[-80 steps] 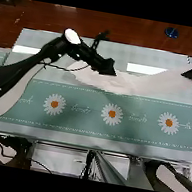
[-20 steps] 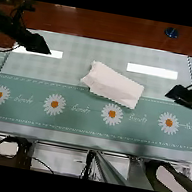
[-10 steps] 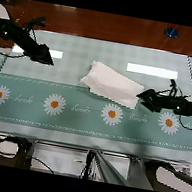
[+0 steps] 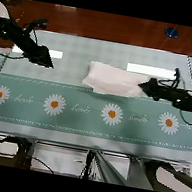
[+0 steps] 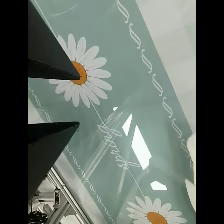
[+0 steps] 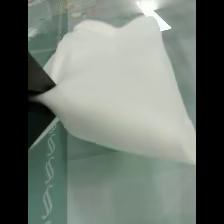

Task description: Fold the shirts.

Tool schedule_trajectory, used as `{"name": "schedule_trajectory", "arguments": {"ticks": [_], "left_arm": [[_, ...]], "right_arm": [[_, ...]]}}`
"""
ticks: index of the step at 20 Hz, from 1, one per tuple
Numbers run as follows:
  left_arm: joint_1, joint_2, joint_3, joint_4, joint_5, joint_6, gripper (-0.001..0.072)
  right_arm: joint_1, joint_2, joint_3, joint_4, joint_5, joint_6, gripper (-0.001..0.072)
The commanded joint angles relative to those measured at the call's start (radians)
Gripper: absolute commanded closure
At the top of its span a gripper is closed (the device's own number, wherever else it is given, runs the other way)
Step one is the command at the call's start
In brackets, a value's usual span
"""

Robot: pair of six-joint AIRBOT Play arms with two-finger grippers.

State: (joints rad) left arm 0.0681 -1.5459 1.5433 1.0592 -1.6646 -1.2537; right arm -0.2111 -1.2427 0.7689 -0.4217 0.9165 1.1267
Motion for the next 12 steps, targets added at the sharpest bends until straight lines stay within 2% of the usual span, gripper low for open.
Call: {"name": "schedule_trajectory", "arguments": {"ticks": [1,2,4,6,8,11,12], "left_arm": [[-0.001,0.017,0.0,0.0,-0.004,0.0,0.0385],[-0.001,0.021,0.0,-0.001,-0.004,0.0,0.0385],[-0.001,0.021,0.0,-0.002,-0.004,-0.001,0.0385],[-0.002,0.021,0.0,-0.005,0.003,-0.001,0.0385],[-0.002,0.021,0.0,-0.032,0.003,-0.001,0.0385],[-0.002,0.021,0.0,-0.107,0.005,0.0,0.0385],[-0.003,0.021,0.0,-0.129,0.005,0.0,0.0385]], "right_arm": [[-0.195,0.222,0.059,-0.228,0.216,0.164,0.0685],[-0.275,0.301,0.079,-0.335,0.298,0.233,0.0686],[-0.425,0.446,0.113,-0.509,0.468,0.301,0.0686],[-0.5,0.575,0.129,-0.689,0.513,0.407,0.0686],[-0.536,0.653,0.129,-0.862,0.547,0.419,0.0685],[-0.55,0.663,0.129,-1.255,0.663,0.436,0.0685],[-0.55,0.663,0.129,-1.321,0.674,0.457,0.0686]]}}
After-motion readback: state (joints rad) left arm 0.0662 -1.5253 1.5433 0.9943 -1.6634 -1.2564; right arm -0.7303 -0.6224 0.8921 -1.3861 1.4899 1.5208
